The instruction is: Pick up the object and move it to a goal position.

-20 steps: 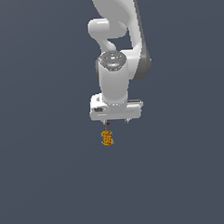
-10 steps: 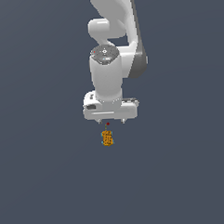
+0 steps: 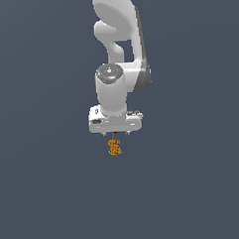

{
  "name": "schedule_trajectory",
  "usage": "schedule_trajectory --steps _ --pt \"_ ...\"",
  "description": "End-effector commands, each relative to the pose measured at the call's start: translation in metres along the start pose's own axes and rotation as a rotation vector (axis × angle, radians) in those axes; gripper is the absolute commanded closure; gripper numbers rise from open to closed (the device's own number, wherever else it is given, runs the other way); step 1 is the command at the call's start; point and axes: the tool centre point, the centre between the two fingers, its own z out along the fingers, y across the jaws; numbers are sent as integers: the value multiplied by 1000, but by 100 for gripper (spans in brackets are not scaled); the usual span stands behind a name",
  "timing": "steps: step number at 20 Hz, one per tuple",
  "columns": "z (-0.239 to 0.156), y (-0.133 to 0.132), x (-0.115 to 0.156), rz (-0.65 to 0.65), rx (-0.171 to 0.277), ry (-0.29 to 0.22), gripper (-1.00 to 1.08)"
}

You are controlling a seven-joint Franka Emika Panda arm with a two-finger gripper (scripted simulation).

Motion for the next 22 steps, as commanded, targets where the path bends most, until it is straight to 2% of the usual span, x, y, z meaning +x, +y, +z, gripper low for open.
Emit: schedule_trajectory --steps 1,9,22 --pt "20 5 -6 -25 -3 -6 -92" --pt "65 17 -24 -89 -7 -18 -92" --pt "88 19 -28 -98 -7 -21 -92"
